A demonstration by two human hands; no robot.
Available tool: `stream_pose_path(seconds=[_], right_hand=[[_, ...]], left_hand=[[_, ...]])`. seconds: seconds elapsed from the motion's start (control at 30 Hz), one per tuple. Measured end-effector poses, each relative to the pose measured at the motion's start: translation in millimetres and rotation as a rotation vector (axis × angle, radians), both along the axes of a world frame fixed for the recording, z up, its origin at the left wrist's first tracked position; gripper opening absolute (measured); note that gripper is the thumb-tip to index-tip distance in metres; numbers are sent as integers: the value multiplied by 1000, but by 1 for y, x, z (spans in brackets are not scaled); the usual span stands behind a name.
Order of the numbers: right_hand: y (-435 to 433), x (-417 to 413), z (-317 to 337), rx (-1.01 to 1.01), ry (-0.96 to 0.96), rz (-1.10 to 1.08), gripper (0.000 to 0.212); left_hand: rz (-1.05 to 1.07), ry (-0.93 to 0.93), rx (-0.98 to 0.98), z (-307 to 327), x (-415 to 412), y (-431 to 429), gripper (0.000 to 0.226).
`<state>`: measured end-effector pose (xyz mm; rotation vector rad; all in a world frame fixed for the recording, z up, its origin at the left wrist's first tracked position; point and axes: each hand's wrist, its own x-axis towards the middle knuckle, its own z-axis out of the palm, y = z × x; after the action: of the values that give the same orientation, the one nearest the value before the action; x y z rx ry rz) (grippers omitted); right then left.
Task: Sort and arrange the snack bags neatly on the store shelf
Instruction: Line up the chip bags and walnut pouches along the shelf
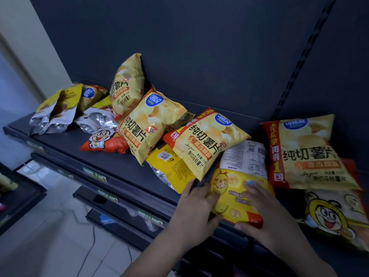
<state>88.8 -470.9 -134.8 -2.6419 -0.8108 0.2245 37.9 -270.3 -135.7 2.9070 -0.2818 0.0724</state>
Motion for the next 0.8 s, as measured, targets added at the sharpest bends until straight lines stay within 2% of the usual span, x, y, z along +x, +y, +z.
stream_pose_path(seconds=[0.07,0.13,0.33,0.5,0.6,0.7,0.8], right_hand=[[-9,5,-4,20,-16,-10,102],[-15,9,-9,18,-65,-26,105],[-9,9,-7,-109,-164,3,84],[19,5,2,87,-322,-5,62],[49,1,13,183,-307,74,54],[83,-1,22,196,-369,206,48],[124,0,30,190,-406,324,49]], left_hand=[[-22,34,-80,4,2,-7,57],[-27,30,-77,5,3,-12,59],[-58,13,-109,3,3,-2,57],[-2,-86,-215,16,-7,26,54],[85,-154,-212,22,-16,53,55],[158,-271,-150,22,-25,89,37],[229,-309,-30,24,-36,130,30]])
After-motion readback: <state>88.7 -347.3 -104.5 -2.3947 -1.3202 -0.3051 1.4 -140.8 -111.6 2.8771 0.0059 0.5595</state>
